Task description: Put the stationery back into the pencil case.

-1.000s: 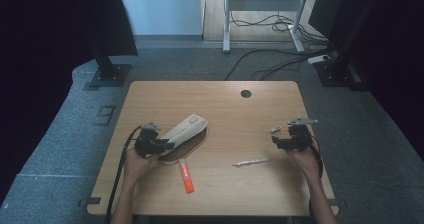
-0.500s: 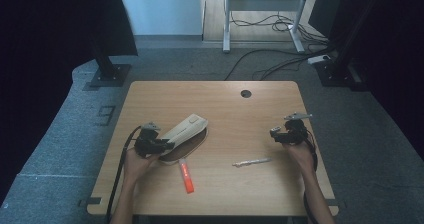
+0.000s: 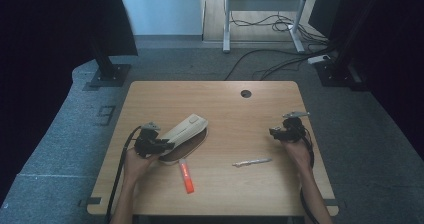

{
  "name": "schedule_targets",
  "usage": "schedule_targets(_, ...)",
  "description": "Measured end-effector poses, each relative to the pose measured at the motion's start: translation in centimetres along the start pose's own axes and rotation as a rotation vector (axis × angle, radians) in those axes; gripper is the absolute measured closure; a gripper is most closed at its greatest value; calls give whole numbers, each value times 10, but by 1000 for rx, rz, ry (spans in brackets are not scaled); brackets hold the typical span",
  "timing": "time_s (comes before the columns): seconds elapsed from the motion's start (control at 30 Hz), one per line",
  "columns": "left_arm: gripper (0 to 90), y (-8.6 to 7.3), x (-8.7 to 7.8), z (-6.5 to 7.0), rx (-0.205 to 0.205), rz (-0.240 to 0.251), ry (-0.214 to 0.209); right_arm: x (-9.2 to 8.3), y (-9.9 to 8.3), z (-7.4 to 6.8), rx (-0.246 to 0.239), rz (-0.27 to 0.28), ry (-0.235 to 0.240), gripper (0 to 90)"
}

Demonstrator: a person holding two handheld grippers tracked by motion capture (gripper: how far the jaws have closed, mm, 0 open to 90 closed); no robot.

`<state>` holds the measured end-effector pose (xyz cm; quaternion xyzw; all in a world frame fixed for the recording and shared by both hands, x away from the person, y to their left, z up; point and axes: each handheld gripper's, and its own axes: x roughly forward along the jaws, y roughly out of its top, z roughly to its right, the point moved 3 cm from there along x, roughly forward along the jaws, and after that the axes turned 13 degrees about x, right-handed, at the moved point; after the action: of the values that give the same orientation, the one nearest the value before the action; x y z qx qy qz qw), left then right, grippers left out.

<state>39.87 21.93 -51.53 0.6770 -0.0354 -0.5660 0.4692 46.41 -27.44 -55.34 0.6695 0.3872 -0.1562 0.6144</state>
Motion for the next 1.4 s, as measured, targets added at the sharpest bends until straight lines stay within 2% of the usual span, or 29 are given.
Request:
schedule_targets(0.57, 715, 0, 1, 0, 2, 0, -3, 15, -1, 2, 16, -24, -14, 455)
schedule_targets(0.7, 713, 0, 1, 0, 1, 1, -4, 16, -1, 3, 44, -17, -3, 465)
schedule_targets(0.93, 714, 0, 0, 0, -3, 4, -4, 12, -1, 2, 49, -1, -6, 468)
schedule_targets(1.4, 739, 0, -3, -1, -12, 26, 2, -3, 5, -22, -2, 12, 55, 469)
